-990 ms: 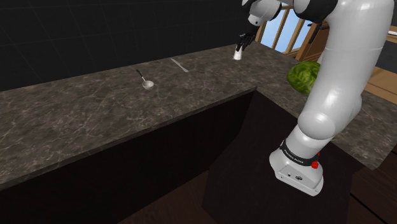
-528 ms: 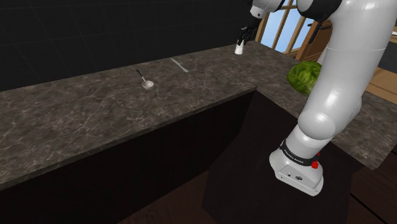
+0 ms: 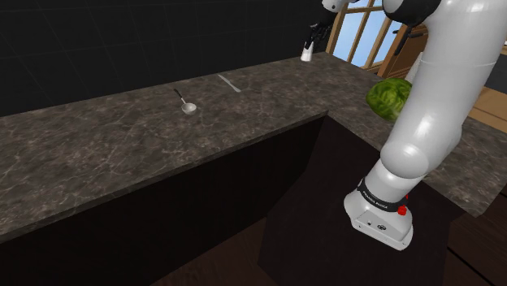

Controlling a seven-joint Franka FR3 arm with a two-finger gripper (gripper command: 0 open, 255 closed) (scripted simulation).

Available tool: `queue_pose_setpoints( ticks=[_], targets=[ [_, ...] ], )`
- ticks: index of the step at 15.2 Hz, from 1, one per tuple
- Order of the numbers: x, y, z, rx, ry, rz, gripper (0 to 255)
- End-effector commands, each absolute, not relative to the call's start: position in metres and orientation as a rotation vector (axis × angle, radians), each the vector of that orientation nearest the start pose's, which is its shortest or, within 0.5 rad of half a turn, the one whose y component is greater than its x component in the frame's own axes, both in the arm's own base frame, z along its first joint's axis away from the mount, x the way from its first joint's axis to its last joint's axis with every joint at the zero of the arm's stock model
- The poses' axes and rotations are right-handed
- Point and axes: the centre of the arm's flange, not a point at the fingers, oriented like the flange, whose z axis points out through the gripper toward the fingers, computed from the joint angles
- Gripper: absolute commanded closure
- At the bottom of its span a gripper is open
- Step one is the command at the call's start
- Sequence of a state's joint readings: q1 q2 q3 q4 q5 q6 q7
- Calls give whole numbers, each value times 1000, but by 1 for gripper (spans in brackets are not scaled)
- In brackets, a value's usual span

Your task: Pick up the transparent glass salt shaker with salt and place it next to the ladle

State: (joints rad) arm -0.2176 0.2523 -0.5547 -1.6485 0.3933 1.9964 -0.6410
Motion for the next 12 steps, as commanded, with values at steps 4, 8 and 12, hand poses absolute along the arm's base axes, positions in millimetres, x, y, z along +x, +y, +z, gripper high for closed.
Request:
queue_pose_setpoints(
  ticks=[4,8,12],
  targets=[
    [506,-399,512,-3002,372,-393,255],
    [540,-360,504,-3002,372,-393,255],
    [574,-320,496,-3002,372,-393,255]
  ],
)
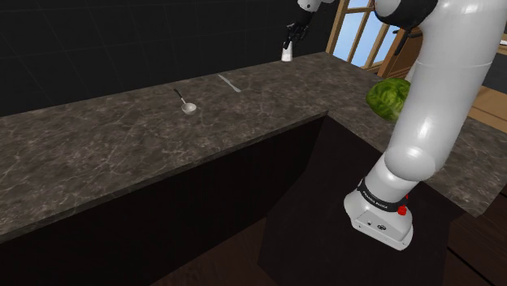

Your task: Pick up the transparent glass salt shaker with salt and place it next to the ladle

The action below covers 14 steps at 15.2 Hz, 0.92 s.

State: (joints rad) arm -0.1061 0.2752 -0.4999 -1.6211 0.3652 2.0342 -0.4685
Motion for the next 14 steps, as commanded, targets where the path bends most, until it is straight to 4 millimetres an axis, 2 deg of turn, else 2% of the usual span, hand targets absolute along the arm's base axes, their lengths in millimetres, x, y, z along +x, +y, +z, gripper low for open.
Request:
queue_pose_setpoints(
  ticks=[1,14],
  targets=[
    [583,-310,494,-3002,372,-393,255],
    [694,-182,467,-3002,372,-393,255]
  ],
)
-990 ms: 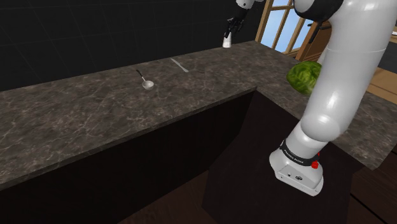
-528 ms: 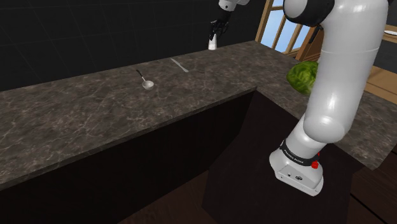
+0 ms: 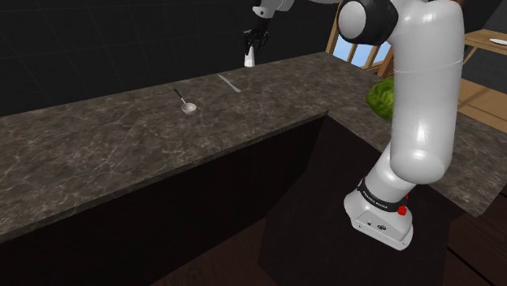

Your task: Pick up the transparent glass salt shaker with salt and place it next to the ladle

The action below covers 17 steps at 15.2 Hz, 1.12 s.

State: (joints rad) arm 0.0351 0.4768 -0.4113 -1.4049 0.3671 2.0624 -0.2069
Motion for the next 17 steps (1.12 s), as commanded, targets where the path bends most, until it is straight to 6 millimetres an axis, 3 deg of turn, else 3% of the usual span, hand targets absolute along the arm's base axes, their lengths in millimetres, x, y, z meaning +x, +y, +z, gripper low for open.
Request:
queue_pose_setpoints(
  ticks=[1,11,17],
  targets=[
    [702,-172,465,-3002,372,-393,255],
    [789,-71,445,-3002,372,-393,255],
    [789,-71,413,-3002,372,-393,255]
  ],
)
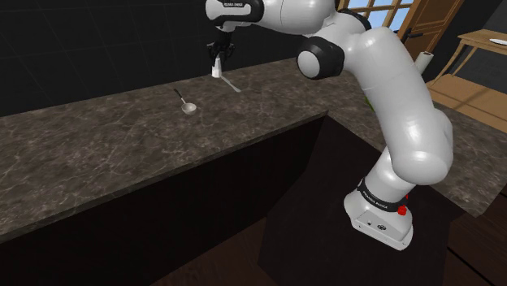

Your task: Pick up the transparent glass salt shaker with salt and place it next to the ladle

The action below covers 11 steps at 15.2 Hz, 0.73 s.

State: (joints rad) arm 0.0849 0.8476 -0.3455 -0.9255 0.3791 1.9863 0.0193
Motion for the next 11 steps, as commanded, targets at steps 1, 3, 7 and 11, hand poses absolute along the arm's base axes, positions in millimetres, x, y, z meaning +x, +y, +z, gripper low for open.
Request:
queue_pose_setpoints(
  ticks=[1,3,7,11],
  targets=[
    [789,-71,408,-3002,372,-393,255],
    [789,-71,397,-3002,372,-393,255],
    [789,-71,376,-3002,372,-393,255],
    [789,-71,355,-3002,372,-393,255]
  ],
)
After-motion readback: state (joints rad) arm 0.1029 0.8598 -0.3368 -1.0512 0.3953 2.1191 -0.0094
